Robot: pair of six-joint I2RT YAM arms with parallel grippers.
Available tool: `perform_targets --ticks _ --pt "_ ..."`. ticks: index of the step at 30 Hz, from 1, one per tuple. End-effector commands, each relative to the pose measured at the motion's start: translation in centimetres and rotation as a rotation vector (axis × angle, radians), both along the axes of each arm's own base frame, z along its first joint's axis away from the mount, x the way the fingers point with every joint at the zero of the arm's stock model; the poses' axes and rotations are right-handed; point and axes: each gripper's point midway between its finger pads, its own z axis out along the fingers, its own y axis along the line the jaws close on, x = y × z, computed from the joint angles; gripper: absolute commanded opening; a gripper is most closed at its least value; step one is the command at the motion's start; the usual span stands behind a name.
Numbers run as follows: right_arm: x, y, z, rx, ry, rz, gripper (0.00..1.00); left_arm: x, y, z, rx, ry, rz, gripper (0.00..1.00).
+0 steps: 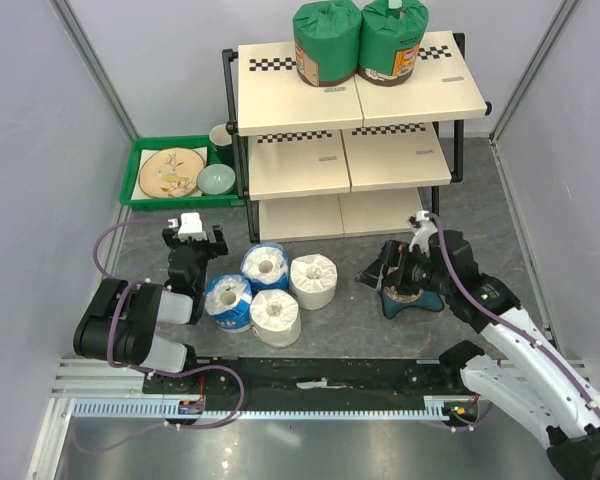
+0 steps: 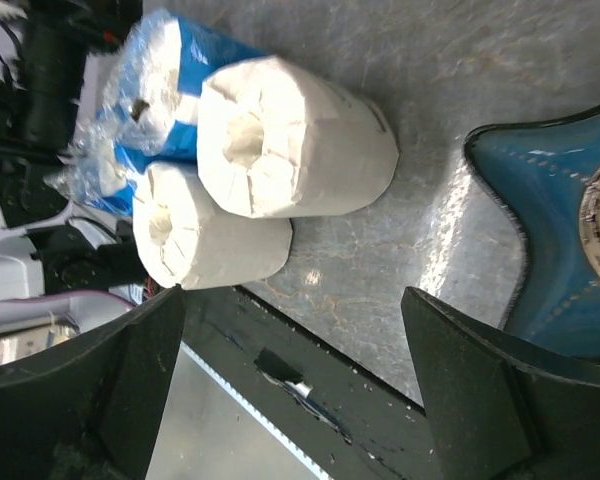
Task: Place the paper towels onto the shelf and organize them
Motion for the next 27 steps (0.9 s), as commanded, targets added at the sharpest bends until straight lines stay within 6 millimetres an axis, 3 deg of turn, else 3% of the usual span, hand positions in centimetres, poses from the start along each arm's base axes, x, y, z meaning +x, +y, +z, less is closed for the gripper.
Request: perform_targets --ticks 1,5,8,17,27 --pt "1.4 2.2 0.0 -0.007 -0.034 -0.054 0.97 0.6 0.2 1.6 0.004 -0.058 0.007 0.99" --pt "-0.2 6.2 -0.4 -0.061 -0.053 0.027 0.96 0.6 0.2 1.5 0.003 -0.056 0.007 0.99" --pt "0.0 7.4 -0.7 -0.11 -0.074 0.005 0.96 0.6 0.2 1.5 0.004 -0.056 0.007 0.99" --pt "2.1 6.8 1.0 -0.137 -0.13 -0.109 0.97 0.6 0.2 1.6 0.004 -0.058 0.007 0.99" --pt "3.4 7.5 0.6 -0.199 -0.143 -0.11 0.98 0.6 0.2 1.6 0.004 -0.058 0.007 0.99"
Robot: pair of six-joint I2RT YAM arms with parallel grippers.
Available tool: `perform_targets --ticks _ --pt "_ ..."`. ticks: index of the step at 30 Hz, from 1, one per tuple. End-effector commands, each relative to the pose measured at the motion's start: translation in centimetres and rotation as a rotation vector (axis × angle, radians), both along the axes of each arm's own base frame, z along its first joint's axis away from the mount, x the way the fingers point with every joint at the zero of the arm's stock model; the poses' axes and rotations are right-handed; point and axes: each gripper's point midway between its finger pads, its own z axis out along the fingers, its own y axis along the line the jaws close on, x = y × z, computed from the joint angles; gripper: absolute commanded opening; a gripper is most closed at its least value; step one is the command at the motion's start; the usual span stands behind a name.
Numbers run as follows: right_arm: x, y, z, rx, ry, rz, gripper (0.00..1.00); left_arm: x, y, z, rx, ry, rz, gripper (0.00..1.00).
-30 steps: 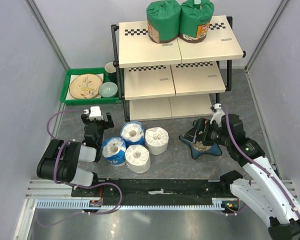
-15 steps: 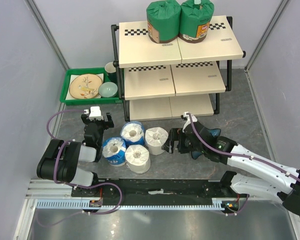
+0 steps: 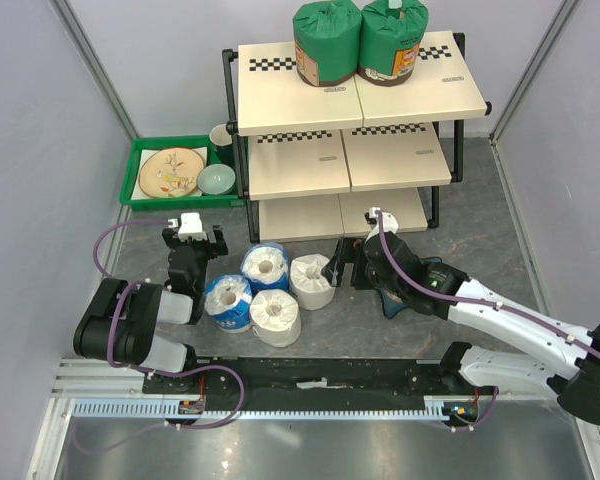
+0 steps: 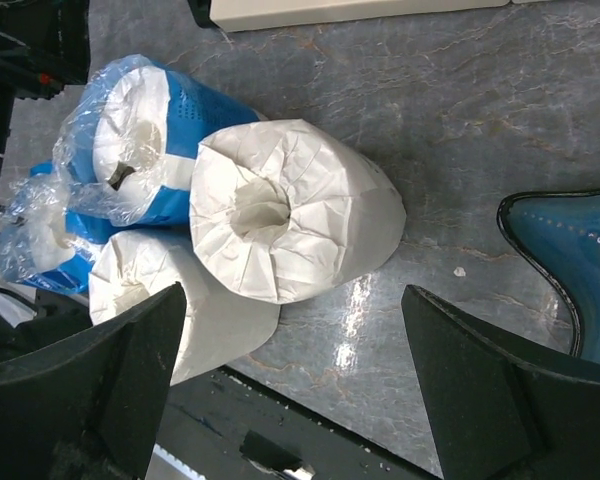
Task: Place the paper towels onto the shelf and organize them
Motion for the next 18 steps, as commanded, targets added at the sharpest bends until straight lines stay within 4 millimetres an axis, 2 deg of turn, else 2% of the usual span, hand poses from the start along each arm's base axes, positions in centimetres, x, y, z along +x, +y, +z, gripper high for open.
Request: perform_targets --ticks 1,5,6,8,14,18 --pt "1.5 0.5 1.9 0.003 -0.065 -0.026 0.98 0.6 0.2 1.5 0.003 -0.056 0.007 0.99" --pt "2.6 1.5 3.5 -0.027 -0.105 0.003 0.98 0.6 0.2 1.6 0.003 -0.059 0.007 0.99" --pt "2.8 1.8 3.1 -0.049 -0.1 0.01 0.98 0.6 0.2 1.6 0.004 -0.058 0.007 0.99" --pt "3.3 2.2 3.6 -0.066 -0.114 0.021 0.98 0.6 0.2 1.6 0.003 -0.058 0.007 0.99" --pt "4.6 3.2 2.5 -0.133 -0.11 0.031 0.98 0.6 0.2 1.5 0.004 -0.056 0.007 1.0" --pt "4.9 2.6 0.5 -0.205 -0.085 0.013 0.98 0.6 0.2 1.5 0.004 -0.056 0.007 0.99"
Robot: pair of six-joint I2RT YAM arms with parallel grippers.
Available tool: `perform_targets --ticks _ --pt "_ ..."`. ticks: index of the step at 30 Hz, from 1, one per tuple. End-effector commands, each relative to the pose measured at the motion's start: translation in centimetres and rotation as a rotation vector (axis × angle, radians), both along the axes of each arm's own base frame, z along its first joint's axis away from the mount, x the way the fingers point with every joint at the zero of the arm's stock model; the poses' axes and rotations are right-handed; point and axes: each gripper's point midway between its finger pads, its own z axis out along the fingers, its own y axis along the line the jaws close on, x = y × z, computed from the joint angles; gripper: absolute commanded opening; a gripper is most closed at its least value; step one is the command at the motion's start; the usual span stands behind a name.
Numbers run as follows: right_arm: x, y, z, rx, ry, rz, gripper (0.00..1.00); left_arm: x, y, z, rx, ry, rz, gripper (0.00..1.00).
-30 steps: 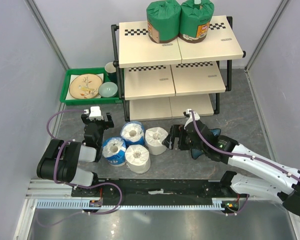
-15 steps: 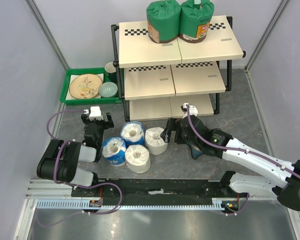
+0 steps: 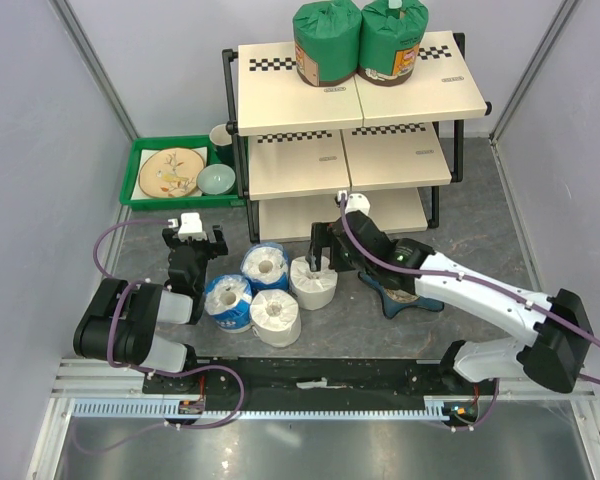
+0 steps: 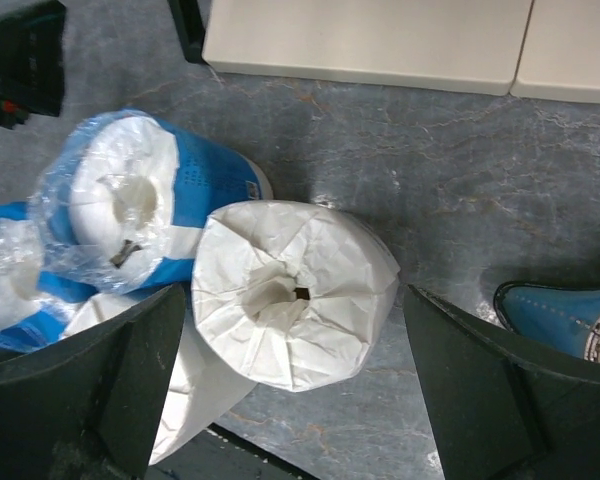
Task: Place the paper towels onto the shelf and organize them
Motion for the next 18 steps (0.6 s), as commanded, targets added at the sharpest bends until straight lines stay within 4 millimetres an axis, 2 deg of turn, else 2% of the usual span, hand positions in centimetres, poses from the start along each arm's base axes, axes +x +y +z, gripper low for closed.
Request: perform_targets --ticks 1,11,18 --pt "0.8 -0.7 -0.7 -0.075 -0.018 -0.026 0.98 0.7 0.1 1.6 0.004 -0.058 0.005 0.99" --pt "1.6 -1.2 -4.8 -0.177 0.039 -0.045 0.98 0.6 0.2 1.5 0.004 -0.056 0.007 0.99" --pt "0.7 -2.1 -7.2 -0.206 0.085 -0.047 0.98 0.6 0.2 1.5 0.003 -0.055 0.004 1.0"
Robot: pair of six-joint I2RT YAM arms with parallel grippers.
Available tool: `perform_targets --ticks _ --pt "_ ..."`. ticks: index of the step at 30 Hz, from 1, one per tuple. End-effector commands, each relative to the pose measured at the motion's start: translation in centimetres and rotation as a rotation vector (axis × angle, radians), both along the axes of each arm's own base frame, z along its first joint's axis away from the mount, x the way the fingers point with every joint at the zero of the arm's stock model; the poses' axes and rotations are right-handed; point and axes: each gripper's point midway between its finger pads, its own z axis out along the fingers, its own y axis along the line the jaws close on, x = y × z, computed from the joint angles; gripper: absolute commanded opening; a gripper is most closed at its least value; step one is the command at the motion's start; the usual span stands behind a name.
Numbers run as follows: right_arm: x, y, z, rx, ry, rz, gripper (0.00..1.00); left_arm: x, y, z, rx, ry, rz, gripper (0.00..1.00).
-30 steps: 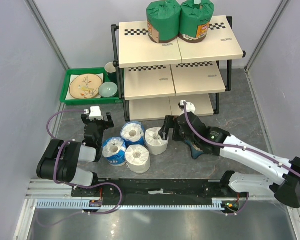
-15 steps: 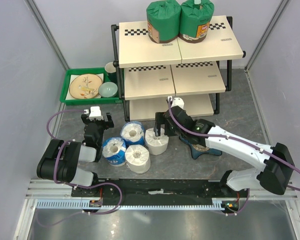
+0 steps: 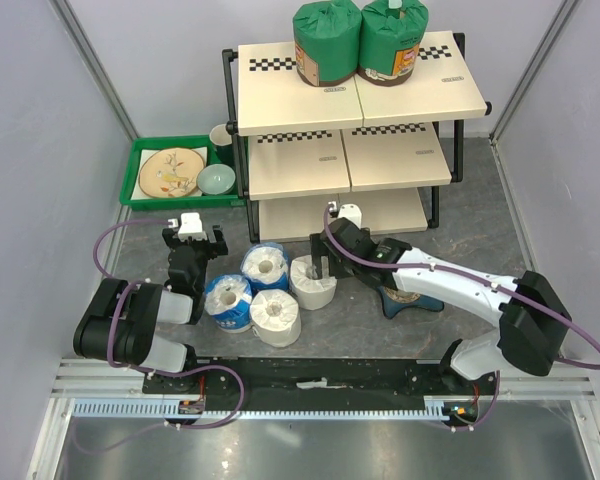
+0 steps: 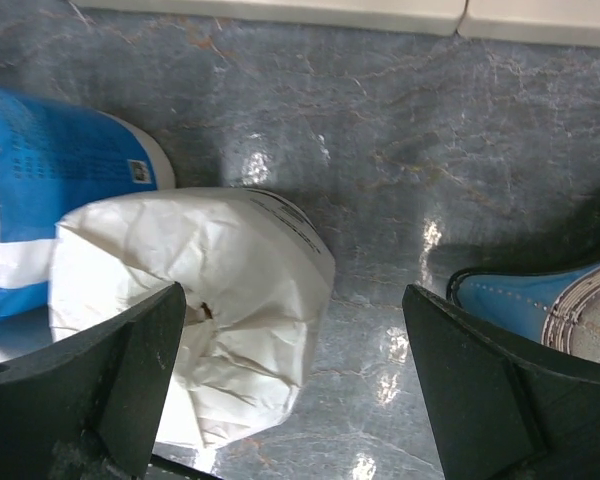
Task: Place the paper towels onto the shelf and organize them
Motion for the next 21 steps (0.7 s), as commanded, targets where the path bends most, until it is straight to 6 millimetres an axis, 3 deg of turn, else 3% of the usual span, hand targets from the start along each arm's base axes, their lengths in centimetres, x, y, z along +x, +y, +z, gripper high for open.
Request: perform_targets --ticks 1,9,17,21 --pt "-0.1 -0.7 -0.8 -0.009 0.002 -0.015 0.98 0.6 0.2 1.5 0.001 -0.055 0.004 0.99" --pt "-0.6 -1.3 -1.3 -0.017 0.015 -0.008 0.87 0.6 0.2 1.5 0.001 -0.055 0.004 0.99" --pt "-0.6 -0.3 -2.2 -0.011 0.046 0.014 0.86 0.6 0.2 1.5 0.002 -0.053 0.004 0.99" --pt "-0.5 -0.3 -2.5 -0.015 0.051 0.014 0.8 0.6 0.2 1.5 0.003 -0.055 0.004 0.99"
